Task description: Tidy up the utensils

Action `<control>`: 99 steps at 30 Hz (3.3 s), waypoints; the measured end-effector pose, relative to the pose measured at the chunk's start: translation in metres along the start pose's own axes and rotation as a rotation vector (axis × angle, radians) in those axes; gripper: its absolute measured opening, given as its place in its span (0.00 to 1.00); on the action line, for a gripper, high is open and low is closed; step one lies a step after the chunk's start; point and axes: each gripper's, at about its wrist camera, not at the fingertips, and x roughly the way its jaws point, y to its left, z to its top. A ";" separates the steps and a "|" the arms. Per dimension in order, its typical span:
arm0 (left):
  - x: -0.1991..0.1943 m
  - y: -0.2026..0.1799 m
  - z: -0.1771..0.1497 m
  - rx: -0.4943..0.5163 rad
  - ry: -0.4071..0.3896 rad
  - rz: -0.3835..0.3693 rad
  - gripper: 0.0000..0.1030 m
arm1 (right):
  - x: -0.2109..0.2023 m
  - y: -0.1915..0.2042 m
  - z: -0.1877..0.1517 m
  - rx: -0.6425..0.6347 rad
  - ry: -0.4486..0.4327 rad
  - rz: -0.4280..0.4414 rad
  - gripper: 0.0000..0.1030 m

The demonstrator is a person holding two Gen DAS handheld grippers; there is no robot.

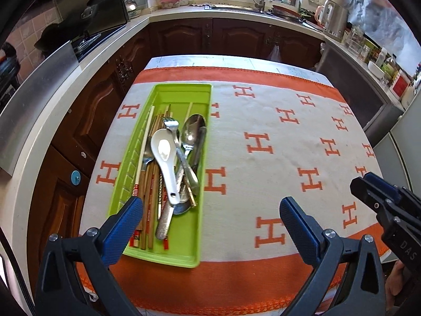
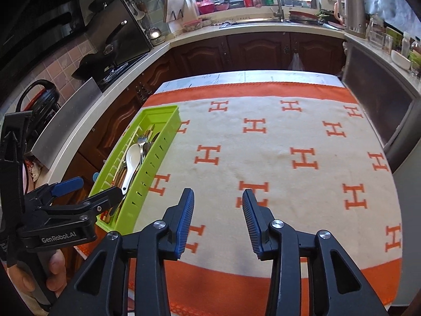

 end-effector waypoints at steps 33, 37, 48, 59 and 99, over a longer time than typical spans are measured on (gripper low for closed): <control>-0.060 -0.059 0.042 0.017 -0.147 0.038 0.99 | -0.101 -0.008 0.041 0.015 -0.161 -0.025 0.60; -0.055 -0.059 0.040 0.015 -0.121 0.035 0.99 | -0.100 -0.007 0.038 0.017 -0.162 -0.036 0.60; -0.052 -0.055 0.037 0.001 -0.095 0.026 0.99 | -0.095 -0.010 0.036 0.021 -0.140 -0.025 0.60; -0.053 -0.054 0.035 0.001 -0.095 0.031 0.99 | -0.095 -0.009 0.036 0.023 -0.138 -0.025 0.60; -0.059 -0.054 0.028 0.008 -0.100 0.044 0.99 | -0.094 -0.010 0.038 0.023 -0.134 -0.021 0.60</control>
